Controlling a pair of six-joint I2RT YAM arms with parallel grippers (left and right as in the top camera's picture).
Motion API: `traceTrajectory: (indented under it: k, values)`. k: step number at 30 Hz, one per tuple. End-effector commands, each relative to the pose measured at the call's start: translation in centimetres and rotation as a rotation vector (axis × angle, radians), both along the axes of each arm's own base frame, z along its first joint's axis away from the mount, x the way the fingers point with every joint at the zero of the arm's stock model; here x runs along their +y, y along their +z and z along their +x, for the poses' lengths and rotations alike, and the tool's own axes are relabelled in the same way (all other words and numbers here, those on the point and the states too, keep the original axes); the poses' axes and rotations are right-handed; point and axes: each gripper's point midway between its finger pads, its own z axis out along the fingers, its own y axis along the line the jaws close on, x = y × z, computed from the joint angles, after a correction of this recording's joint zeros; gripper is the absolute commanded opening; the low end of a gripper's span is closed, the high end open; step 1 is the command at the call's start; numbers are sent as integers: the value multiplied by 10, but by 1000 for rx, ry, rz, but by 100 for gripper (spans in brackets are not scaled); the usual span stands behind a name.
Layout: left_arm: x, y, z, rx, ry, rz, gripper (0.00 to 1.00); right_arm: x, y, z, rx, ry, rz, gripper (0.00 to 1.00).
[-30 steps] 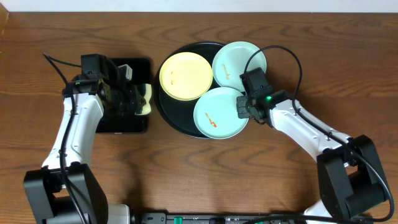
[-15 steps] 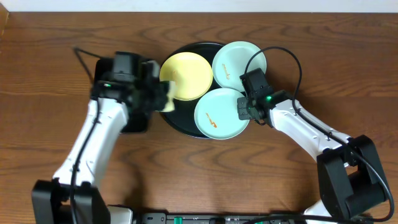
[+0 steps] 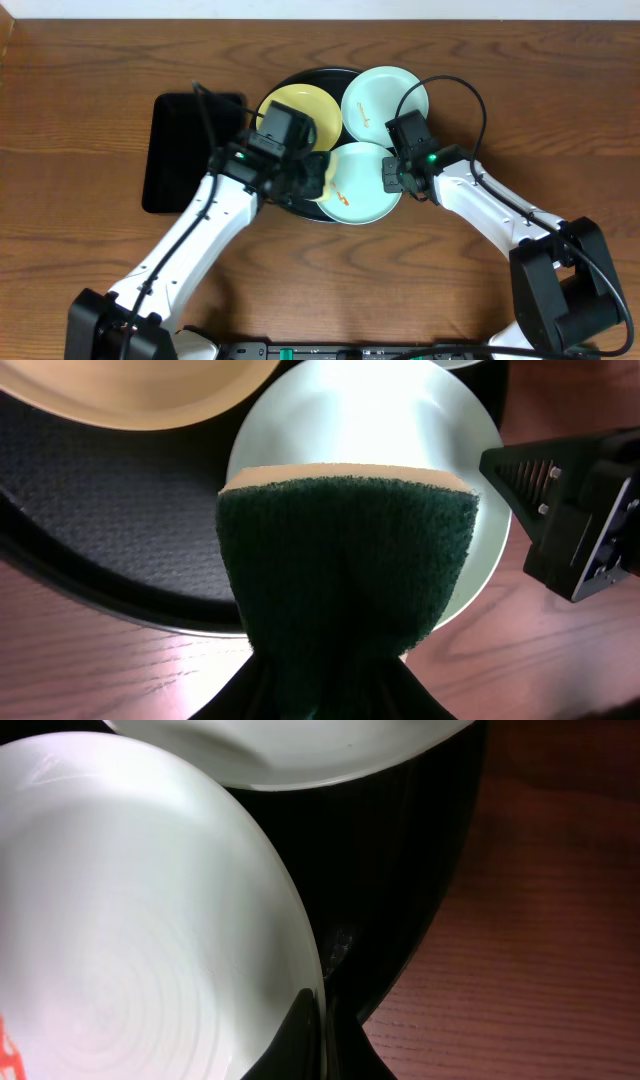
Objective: Clean dirty plates on tray and stack at the side
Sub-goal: 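Carry the sponge with the left gripper onto the front mint-green plate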
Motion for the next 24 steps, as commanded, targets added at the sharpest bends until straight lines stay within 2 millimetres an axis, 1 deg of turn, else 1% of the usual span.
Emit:
traceTrajectory:
  k: [1,3,5,12,19,24]
  values:
    - [-7,-8,0,-6,19,40,8,-2,-3,-4,4,-9,-23,1]
    - [-16,-13,-5,6,-7,48,8,-3,-3,-5,6,-10,-24,1]
    - [-19,-20,-8,20,-21,61,8,-3,-3,-5,7,-10,-25,1]
    - [-28,-50,-9,82,-27,93,8,-2,-5,-8,20,-5,-18,1]
    - [-34,-49,-2,61,-15,65,8,-2,-7,-15,58,-35,1,1]
    - [-34,-51,-3,66,-16,69,8,1,-11,-29,123,-54,30,1]
